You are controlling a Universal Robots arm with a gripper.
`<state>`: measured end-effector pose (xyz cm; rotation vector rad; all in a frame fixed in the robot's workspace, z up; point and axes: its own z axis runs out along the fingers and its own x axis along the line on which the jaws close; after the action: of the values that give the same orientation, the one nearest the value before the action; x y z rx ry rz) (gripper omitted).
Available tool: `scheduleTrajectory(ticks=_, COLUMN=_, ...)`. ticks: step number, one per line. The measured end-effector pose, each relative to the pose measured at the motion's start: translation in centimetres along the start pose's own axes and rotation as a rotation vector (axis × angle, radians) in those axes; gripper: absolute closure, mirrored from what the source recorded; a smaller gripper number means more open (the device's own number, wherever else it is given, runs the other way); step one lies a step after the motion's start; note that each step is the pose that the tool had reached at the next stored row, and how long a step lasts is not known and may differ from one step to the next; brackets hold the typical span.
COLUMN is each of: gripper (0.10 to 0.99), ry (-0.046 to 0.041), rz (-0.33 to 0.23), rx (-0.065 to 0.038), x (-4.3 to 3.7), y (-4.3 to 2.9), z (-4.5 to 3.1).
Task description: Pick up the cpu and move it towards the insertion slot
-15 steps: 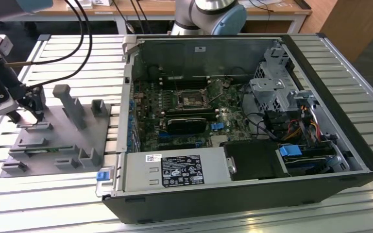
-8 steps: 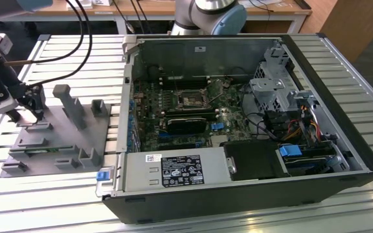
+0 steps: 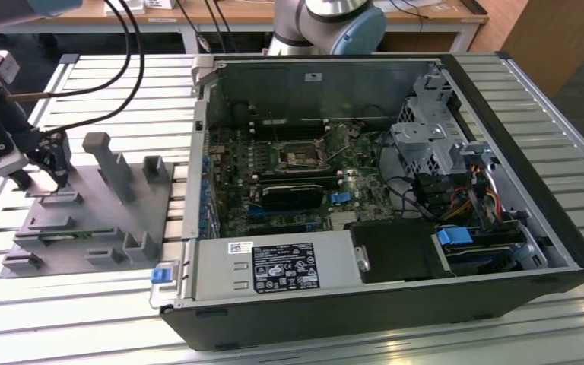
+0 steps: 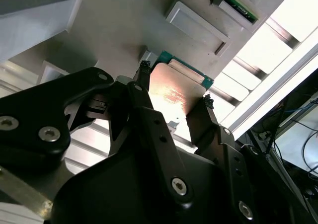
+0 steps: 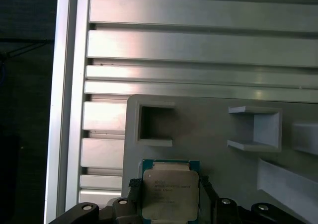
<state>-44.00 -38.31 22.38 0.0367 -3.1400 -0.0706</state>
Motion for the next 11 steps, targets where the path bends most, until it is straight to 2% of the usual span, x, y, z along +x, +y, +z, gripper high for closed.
scheduleTrajectory(ticks=11, gripper=0.541, ry=-0.0001, rz=0.000, rx=0.000, x=-0.01, y=0.19, z=-0.20)
